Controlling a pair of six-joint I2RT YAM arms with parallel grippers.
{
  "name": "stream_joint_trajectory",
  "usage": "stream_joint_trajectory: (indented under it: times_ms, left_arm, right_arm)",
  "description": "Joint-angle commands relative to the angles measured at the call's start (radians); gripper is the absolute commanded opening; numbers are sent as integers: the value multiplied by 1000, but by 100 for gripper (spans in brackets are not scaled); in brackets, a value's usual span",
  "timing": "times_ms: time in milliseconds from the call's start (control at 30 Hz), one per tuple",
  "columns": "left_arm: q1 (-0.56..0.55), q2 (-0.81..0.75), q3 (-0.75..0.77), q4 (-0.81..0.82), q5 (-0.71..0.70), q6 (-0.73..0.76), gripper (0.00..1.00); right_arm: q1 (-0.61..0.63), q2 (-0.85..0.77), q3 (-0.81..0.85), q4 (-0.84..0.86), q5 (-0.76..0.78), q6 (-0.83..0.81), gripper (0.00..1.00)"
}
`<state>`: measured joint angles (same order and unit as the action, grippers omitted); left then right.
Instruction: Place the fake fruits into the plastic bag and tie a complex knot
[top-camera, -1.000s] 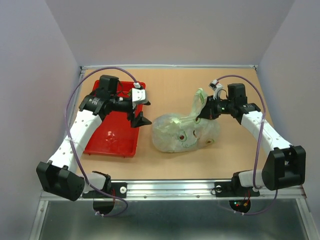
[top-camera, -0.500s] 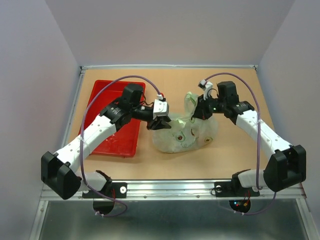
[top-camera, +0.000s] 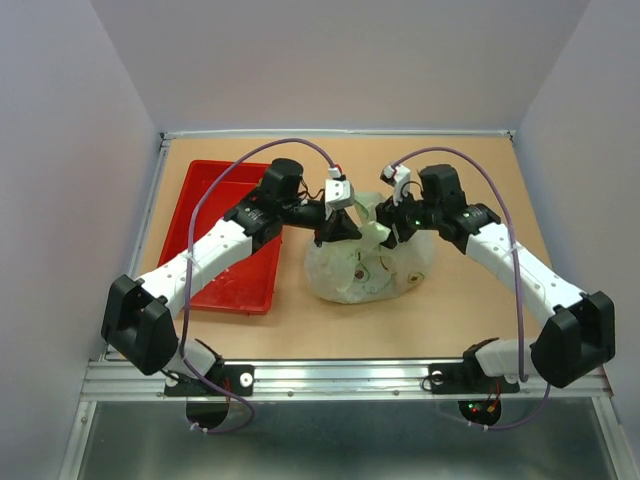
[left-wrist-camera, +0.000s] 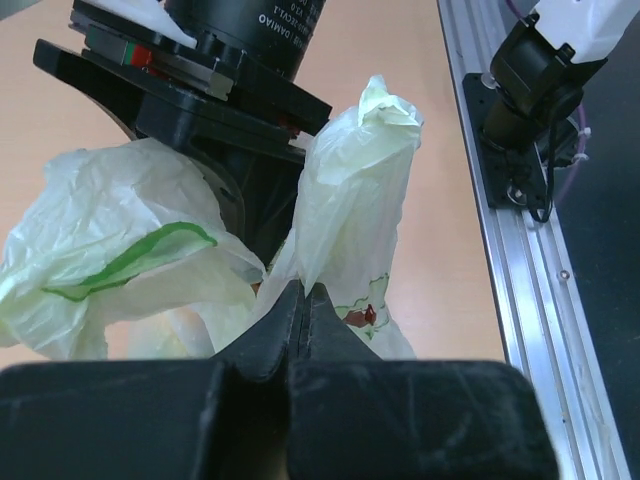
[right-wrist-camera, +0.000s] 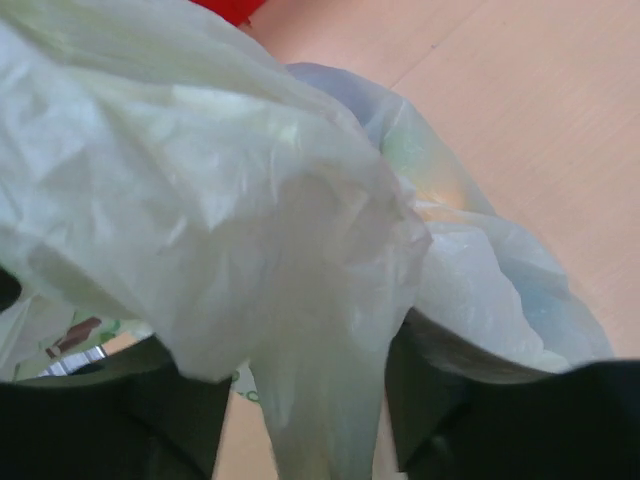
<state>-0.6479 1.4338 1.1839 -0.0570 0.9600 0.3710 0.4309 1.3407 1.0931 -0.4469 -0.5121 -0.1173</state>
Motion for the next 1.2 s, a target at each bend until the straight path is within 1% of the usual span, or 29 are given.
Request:
stream_joint_trajectory:
  times_ms: [0, 33, 67, 100, 133, 167, 200, 233, 267, 300, 333, 367, 400, 433, 467, 567, 600, 700, 733, 800, 833, 867, 933, 967, 1000, 1067, 1133, 1167]
  left_arm:
    - [-4, -73, -32, 59, 13, -12, 0]
    - [-4, -76, -33, 59, 14, -11, 0]
    - [-4, -75, -32, 31, 19, -1, 0]
    - [-6, -75, -23, 22, 20, 2, 0]
    - [-6, -75, -23, 17, 20, 3, 0]
    - [-4, -72, -18, 7, 19, 6, 0]
    - [-4, -70, -15, 0, 20, 9, 0]
    - [-4, -67, -6, -9, 23, 29, 0]
    - [-4, -65, -1, -29, 23, 35, 0]
    - [-4, -64, 3, -40, 25, 45, 0]
    - [-4, -61, 14, -47, 29, 60, 0]
    - [-6, -55, 20, -72, 31, 69, 0]
    - [-6, -53, 25, -82, 31, 75, 0]
    - [-4, -50, 31, -90, 32, 78, 0]
    - [-4, -44, 42, -113, 34, 95, 0]
    - [-6, -30, 62, -144, 36, 108, 0]
    - [-6, -27, 68, -147, 37, 108, 0]
    - [-10, -6, 95, -164, 26, 112, 0]
    - [-12, 0, 102, -167, 22, 115, 0]
    - [-16, 17, 131, -188, 20, 138, 0]
    - [-19, 23, 140, -196, 16, 144, 0]
    - [-27, 34, 157, -207, 8, 144, 0]
    - [-33, 48, 177, -213, 2, 141, 0]
    - [-39, 59, 200, -213, -1, 129, 0]
    - [-44, 66, 209, -213, -4, 118, 0]
    - [-59, 85, 241, -208, -30, 97, 0]
    - [-79, 94, 255, -196, -61, 77, 0]
    - [-82, 103, 255, -170, -75, 40, 0]
  right_arm:
    - [-32, -109, 34, -9, -23, -38, 67]
    - [-61, -118, 36, -21, -51, -44, 73]
    - [-76, -130, 51, -54, -90, -48, 75]
    - [-122, -135, 63, -71, -113, -57, 77]
    - [-123, -137, 77, -93, -138, -67, 79]
    - [-171, -137, 89, -113, -164, -93, 87]
    - [-196, -130, 123, -163, -222, -110, 89]
    - [-246, -123, 142, -194, -256, -133, 91]
    - [-271, -112, 165, -229, -293, -190, 92]
    - [-296, -97, 184, -312, -330, -223, 93]
    - [-340, -59, 230, -364, -407, -266, 94]
    - [-357, -32, 253, -418, -440, -369, 95]
    - [-366, -12, 273, -520, -463, -424, 95]
    - [-376, 4, 298, -561, -489, -479, 97]
    - [-379, 26, 298, -585, -494, -567, 97]
    - [-383, 49, 269, -598, -525, -674, 97]
    - [-383, 64, 271, -596, -542, -685, 97]
    - [-383, 132, 275, -595, -669, -720, 98]
    - [-380, 149, 280, -593, -687, -725, 98]
    - [-380, 213, 312, -586, -724, -700, 89]
    - [-377, 236, 326, -585, -755, -690, 82]
    - [-377, 251, 335, -585, -766, -670, 64]
    - [-371, 265, 346, -582, -781, -667, 44]
    - [-356, 262, 341, -579, -781, -667, 18]
    - [-347, 259, 332, -563, -778, -654, 10]
    - [-310, 250, 318, -530, -760, -589, 2]
    - [-294, 239, 291, -491, -744, -562, 1]
    - [-282, 223, 280, -458, -735, -529, 1]
